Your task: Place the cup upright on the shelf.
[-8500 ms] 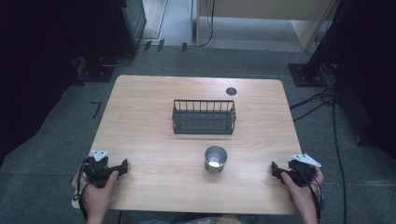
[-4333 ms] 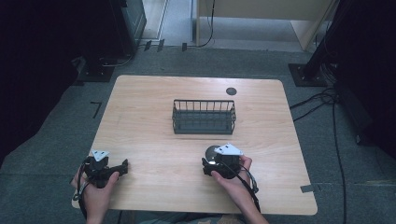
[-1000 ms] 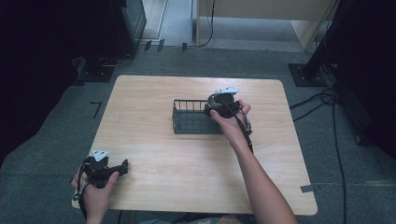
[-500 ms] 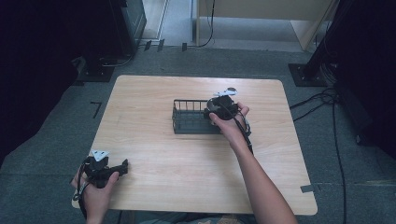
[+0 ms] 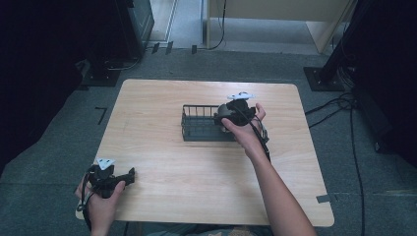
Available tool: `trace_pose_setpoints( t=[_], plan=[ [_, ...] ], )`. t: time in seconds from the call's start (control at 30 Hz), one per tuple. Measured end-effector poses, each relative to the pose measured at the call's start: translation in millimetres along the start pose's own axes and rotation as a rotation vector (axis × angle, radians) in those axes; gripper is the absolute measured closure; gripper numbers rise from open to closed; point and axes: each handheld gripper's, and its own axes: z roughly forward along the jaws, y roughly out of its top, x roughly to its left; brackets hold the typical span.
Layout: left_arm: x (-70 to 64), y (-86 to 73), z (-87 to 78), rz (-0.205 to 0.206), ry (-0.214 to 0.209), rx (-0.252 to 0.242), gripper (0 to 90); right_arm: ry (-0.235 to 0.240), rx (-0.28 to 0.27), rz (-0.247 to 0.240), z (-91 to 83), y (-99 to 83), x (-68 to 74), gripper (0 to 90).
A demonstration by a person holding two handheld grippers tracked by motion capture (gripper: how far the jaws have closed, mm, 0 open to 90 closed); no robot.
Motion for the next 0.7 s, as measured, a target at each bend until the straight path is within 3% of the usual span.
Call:
trace_pose_setpoints(
  t=[0.23,0.7],
  plan=[
    [0.0,0.0,0.0,0.000,0.000,0.000,0.0,0.002,-0.047,-0.002,-24.1,1.1,-2.7,0.0],
    [0.0,0.0,0.0,0.000,0.000,0.000,0.0,-0.003,-0.094,-0.018,-60.8,-18.5,-11.8,0.0]
  ],
)
